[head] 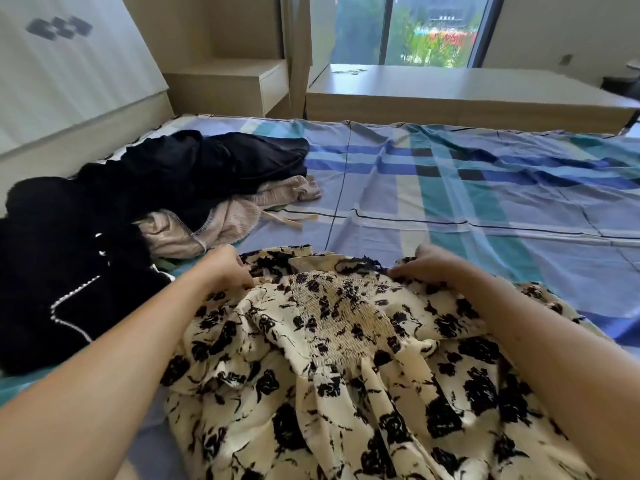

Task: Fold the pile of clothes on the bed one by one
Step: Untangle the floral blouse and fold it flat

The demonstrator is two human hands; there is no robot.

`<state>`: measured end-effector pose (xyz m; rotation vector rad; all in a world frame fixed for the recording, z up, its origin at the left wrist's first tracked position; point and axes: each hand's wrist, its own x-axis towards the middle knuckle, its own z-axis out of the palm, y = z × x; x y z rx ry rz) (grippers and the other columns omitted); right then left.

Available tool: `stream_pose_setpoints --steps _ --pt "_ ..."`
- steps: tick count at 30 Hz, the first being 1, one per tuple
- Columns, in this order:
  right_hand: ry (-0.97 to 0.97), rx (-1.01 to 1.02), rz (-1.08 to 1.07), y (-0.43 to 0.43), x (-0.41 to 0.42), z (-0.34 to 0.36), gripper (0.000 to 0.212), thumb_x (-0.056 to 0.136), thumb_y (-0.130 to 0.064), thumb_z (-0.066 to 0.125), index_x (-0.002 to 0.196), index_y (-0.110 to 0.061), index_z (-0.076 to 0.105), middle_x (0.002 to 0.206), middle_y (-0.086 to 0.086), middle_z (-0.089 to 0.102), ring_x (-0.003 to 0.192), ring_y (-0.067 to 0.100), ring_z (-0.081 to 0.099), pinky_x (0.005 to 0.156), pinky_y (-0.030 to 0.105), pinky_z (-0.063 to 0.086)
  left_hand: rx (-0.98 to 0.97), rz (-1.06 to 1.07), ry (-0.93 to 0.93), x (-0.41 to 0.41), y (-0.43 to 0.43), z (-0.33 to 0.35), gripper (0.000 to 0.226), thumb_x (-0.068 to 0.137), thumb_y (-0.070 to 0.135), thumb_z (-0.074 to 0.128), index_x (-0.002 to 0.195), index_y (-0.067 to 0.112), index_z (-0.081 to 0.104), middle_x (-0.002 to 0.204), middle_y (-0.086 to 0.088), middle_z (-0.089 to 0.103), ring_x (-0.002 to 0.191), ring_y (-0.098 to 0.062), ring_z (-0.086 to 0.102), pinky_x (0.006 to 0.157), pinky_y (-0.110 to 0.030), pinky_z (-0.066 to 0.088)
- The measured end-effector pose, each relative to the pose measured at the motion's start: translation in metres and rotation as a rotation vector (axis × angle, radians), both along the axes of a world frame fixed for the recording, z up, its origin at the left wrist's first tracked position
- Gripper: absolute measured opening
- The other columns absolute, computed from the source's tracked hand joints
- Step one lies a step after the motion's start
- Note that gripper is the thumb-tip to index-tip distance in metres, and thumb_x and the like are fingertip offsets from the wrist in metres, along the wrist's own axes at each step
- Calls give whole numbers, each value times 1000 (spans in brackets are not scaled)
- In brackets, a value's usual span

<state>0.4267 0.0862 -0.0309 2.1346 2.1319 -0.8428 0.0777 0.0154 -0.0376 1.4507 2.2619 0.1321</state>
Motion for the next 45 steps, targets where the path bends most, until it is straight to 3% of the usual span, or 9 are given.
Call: stream_pose_setpoints --steps 6,13,19,24,27,30,33,41,45 --pt "182 0 48 -5 32 36 29 82 -35 80 79 -12 62 81 4 62 72 16 54 59 25 40 328 -169 -155 11 8 24 24 96 38 64 102 15 66 105 0 67 101 -22 63 97 -42 50" --pt "586 370 102 -30 86 84 12 86 -7 74 84 -15 65 76 7 60 69 20 53 63 28 44 742 -267 -373 26 -8 59 42 100 48 52 93 7 57 70 0 54 62 -13 48 60 -31 39" --pt "597 376 151 -58 114 114 25 92 4 62 74 -9 49 63 -2 45 51 1 41 52 23 33 504 -459 -366 30 -31 95 57 58 67 87 92 30 58 80 9 69 74 -9 65 72 -33 50" --pt "657 244 144 -93 121 143 16 82 -28 71 93 -24 59 70 -8 64 62 12 58 55 22 49 309 -418 -100 33 -53 120 24 81 53 73 86 29 73 91 4 70 81 -16 66 76 -39 55" --pt "350 15 231 -120 113 143 38 84 -46 76 114 -31 57 98 -2 70 87 17 68 78 27 57 255 -470 -373 39 -80 135 26 88 55 64 95 31 73 82 9 72 74 -9 66 70 -32 54" --pt "-132 -164 406 -132 102 116 15 90 -38 71 87 -36 56 81 -15 65 71 -3 58 61 10 42 240 -489 -585 53 -107 140 31 86 50 60 103 27 71 92 7 68 81 -5 63 71 -14 48" --pt "-83 -63 352 -134 110 102 11 92 -32 69 96 -22 66 90 -10 65 76 3 60 63 14 46 295 -507 -611 58 -118 148 6 94 26 61 95 21 64 78 4 65 76 -7 59 64 -10 44" --pt "573 272 0 -126 126 119 50 78 20 70 94 -26 59 81 2 62 76 10 60 61 16 47 360 -618 -584 46 -110 194 13 83 30 78 92 32 68 87 2 73 79 -12 69 72 -19 51" --pt "686 46 7 -126 136 134 93 72 -21 90 146 -14 35 125 13 64 107 19 67 91 35 54 439 -520 -536 48 -108 208 40 70 35 80 95 58 59 83 40 65 84 25 57 74 0 41"
